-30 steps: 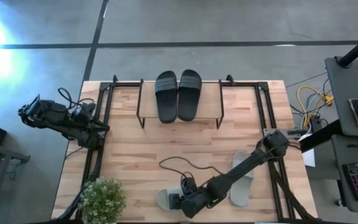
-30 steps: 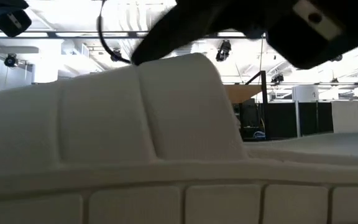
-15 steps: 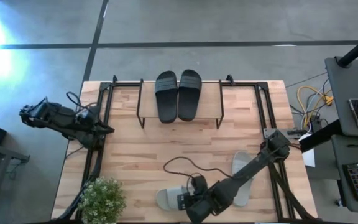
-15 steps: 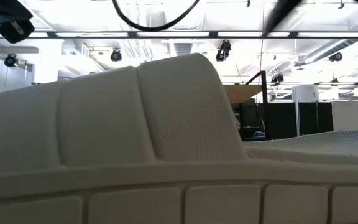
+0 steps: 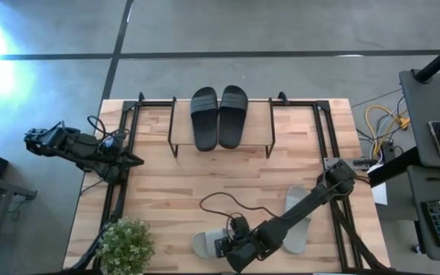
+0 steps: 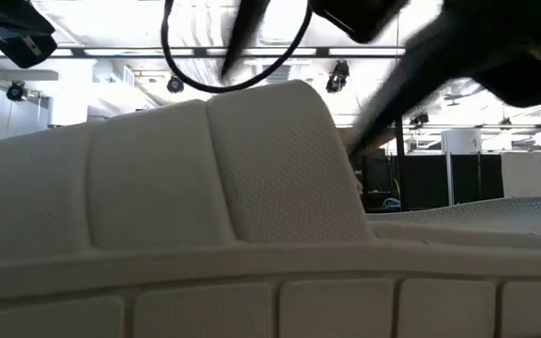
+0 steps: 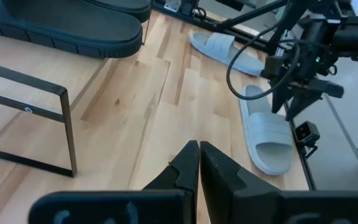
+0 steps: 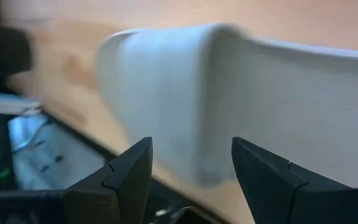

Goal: Pick and place slides into the shelf
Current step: Move the left white slide to the center of the table

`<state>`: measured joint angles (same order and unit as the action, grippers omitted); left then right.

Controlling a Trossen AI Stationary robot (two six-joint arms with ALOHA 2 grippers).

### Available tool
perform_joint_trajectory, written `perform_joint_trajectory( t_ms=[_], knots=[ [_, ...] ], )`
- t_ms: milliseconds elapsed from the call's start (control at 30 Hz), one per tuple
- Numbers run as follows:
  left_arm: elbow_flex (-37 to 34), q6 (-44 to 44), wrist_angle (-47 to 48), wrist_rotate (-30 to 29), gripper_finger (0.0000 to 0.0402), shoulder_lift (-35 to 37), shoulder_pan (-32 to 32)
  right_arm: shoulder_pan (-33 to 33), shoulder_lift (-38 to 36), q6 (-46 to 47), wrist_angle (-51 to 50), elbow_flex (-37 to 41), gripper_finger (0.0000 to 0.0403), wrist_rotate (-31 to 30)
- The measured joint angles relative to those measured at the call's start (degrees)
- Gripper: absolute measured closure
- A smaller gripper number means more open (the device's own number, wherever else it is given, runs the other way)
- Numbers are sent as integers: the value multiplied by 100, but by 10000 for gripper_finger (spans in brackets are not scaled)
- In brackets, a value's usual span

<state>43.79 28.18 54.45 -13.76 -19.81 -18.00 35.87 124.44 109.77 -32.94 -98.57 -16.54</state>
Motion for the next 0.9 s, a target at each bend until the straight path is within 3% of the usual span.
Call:
perform_joint_trajectory(
  t_ms=[167, 400, 500, 633, 767, 900],
  knots=[
    [0, 2, -2, 0, 402, 106, 0, -134, 12, -504, 873, 114, 193, 0],
    [-2, 4, -4, 0, 402, 116, 0, -401, 208, -558, 1098, 217, 199, 0],
    [-2, 7, -6, 2, 402, 118, 0, -538, 331, -783, 1447, 216, 223, 10],
    [-1, 17, -8, 7, 402, 118, 0, -708, 484, -811, 1786, 209, 290, -114],
    [9, 17, -8, 7, 402, 118, 0, -768, 490, -352, 1687, 200, 377, -1077],
    [9, 15, 0, 59, 402, 121, 0, -764, 485, 989, 1207, 96, 388, -2916]
  ],
)
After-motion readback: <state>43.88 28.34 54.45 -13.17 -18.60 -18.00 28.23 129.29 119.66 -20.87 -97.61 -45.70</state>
